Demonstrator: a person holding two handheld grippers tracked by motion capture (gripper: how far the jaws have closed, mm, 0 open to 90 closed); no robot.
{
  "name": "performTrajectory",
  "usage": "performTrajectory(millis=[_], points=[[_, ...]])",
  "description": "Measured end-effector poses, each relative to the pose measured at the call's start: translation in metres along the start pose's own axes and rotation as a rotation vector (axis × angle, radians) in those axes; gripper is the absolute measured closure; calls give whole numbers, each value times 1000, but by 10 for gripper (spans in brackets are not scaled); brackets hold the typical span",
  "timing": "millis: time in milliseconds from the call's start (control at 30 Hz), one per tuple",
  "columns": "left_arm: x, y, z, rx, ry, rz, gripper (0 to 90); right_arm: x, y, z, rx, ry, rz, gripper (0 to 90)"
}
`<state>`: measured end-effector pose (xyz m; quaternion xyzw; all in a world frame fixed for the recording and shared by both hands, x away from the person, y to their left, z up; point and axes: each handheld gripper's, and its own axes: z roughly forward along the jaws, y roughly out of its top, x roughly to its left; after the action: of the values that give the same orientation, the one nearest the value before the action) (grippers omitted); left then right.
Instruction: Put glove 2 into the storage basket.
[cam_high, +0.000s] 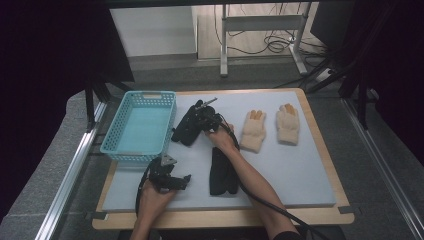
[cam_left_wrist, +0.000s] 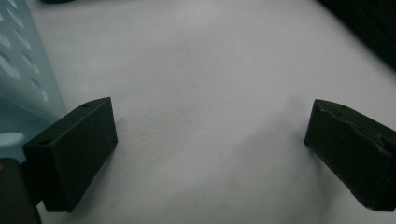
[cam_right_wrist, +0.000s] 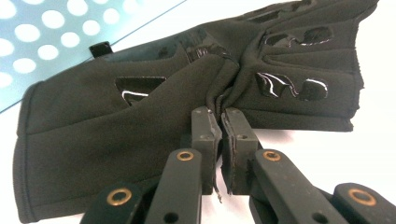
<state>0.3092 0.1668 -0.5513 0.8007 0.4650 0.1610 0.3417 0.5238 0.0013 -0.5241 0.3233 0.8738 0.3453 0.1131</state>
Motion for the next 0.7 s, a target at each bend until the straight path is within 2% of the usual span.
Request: performTrajectory(millis=[67, 167, 267, 400, 533, 700], points=[[0, 0, 0, 0, 0, 0, 28, -1, 0, -11, -12, 38, 7, 836], [0, 0, 0, 1, 0, 1, 28, -3, -1, -32, -44, 66, 9, 835], [0, 0, 0, 2, 1, 2, 28, -3, -3, -62, -71, 114, 11, 835], [0, 0, 0, 0, 1, 2, 28, -1, -15, -101, -102, 144, 5, 834], [0, 0, 0, 0, 1, 1, 29, -1, -33, -137, -107, 124, -5, 833], [0, 0, 0, 1, 1, 0, 29, -14, -52, -175, -92, 80, 1, 830]])
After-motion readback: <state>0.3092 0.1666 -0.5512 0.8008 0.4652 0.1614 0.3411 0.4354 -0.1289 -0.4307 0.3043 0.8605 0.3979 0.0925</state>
